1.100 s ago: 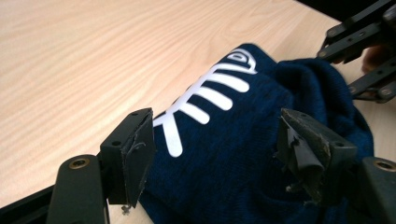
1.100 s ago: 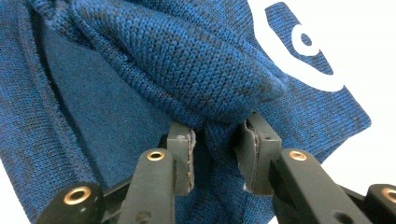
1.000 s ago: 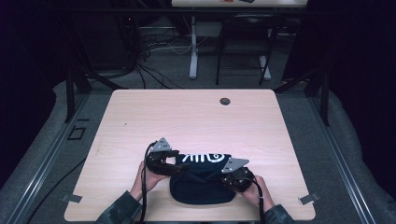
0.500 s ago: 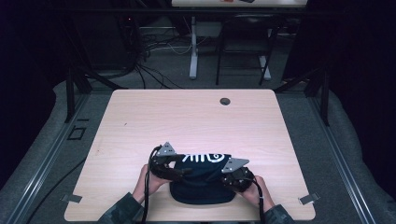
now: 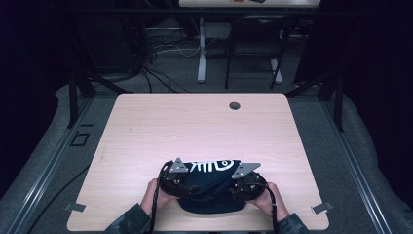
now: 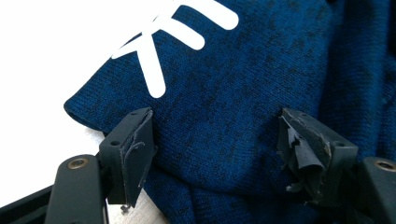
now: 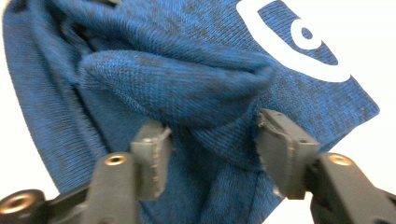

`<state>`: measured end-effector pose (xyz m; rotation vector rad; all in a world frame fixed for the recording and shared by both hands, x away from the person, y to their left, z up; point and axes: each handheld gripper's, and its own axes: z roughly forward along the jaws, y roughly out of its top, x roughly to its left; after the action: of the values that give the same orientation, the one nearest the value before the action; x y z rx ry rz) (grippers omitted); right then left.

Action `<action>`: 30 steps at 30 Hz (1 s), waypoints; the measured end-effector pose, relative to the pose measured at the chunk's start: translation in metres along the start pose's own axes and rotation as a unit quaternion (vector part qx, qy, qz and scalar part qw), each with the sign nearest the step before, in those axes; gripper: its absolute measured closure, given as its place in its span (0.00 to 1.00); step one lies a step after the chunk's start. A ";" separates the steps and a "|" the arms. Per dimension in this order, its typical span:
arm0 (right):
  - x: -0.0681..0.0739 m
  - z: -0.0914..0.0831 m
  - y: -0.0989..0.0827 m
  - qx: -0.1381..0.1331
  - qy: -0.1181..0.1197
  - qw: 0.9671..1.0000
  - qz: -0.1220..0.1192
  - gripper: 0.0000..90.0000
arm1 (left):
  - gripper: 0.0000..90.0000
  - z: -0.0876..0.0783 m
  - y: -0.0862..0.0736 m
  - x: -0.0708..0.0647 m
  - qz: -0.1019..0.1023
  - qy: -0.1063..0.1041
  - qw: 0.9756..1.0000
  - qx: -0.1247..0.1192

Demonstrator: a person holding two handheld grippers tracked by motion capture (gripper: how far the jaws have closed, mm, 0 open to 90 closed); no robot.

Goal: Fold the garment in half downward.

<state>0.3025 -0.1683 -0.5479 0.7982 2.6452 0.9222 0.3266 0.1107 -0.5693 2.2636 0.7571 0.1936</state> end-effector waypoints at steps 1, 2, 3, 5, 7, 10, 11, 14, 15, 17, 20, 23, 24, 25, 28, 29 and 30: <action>-0.002 -0.004 0.001 0.002 0.005 1.000 0.003 0.45 | 0.31 0.001 0.000 0.000 0.000 0.002 1.000 -0.002; -0.003 -0.008 0.001 -0.001 0.009 1.000 0.006 0.44 | 0.31 0.001 -0.001 0.000 0.000 0.002 1.000 -0.002; -0.005 -0.013 0.001 -0.008 0.017 1.000 0.009 0.44 | 0.31 0.001 -0.001 0.000 0.000 0.002 1.000 -0.003; -0.010 -0.029 0.005 -0.033 0.023 0.999 0.026 0.44 | 0.31 0.002 -0.002 -0.001 -0.001 0.004 1.000 -0.006; -0.012 -0.034 0.007 -0.045 0.023 0.998 0.031 0.44 | 0.31 0.002 -0.002 -0.001 0.003 0.006 1.000 -0.005; -0.014 -0.043 0.021 -0.073 0.004 0.996 0.060 0.45 | 0.30 0.003 -0.002 -0.001 0.001 0.005 1.000 -0.006; -0.013 -0.040 0.025 -0.072 -0.007 0.995 0.069 0.45 | 0.30 0.002 -0.002 -0.001 0.001 0.005 1.000 -0.005; -0.012 -0.028 0.030 -0.062 -0.013 0.995 0.077 0.44 | 0.30 0.002 -0.002 -0.001 0.001 0.006 1.000 -0.005; -0.012 -0.021 0.032 -0.057 -0.016 0.995 0.080 0.44 | 0.30 0.002 -0.002 -0.001 0.001 0.006 1.000 -0.005; -0.010 -0.012 0.032 -0.035 -0.019 0.996 0.079 0.44 | 0.30 0.002 -0.003 -0.001 0.000 0.005 1.000 -0.005; -0.007 -0.008 0.027 -0.016 -0.013 0.997 0.076 0.45 | 0.30 0.002 -0.003 -0.001 0.001 0.004 1.000 -0.007; -0.005 -0.008 0.020 -0.010 -0.009 0.997 0.077 0.45 | 0.30 0.002 -0.004 -0.001 -0.001 0.005 1.000 -0.009; -0.003 -0.006 0.015 -0.003 -0.006 0.997 0.077 0.45 | 0.30 0.002 -0.004 -0.001 0.000 0.006 1.000 -0.009; -0.003 -0.006 0.015 -0.003 -0.006 0.997 0.077 0.45 | 0.30 0.002 -0.004 -0.001 0.001 0.007 1.000 -0.009; -0.002 -0.001 0.008 0.009 -0.003 0.997 0.072 0.42 | 0.29 0.002 -0.005 -0.001 0.001 0.008 1.000 -0.007; -0.002 0.001 0.006 0.010 -0.003 0.997 0.073 0.40 | 0.29 0.002 -0.005 -0.001 0.003 0.008 1.000 -0.007; -0.002 0.002 0.004 0.010 -0.003 0.997 0.074 0.39 | 0.28 0.002 -0.006 -0.001 0.002 0.009 1.000 -0.007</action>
<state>0.3064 -0.1658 -0.5467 1.0112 2.6234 0.9279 0.3238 0.1121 -0.5744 2.2522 0.7573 0.2202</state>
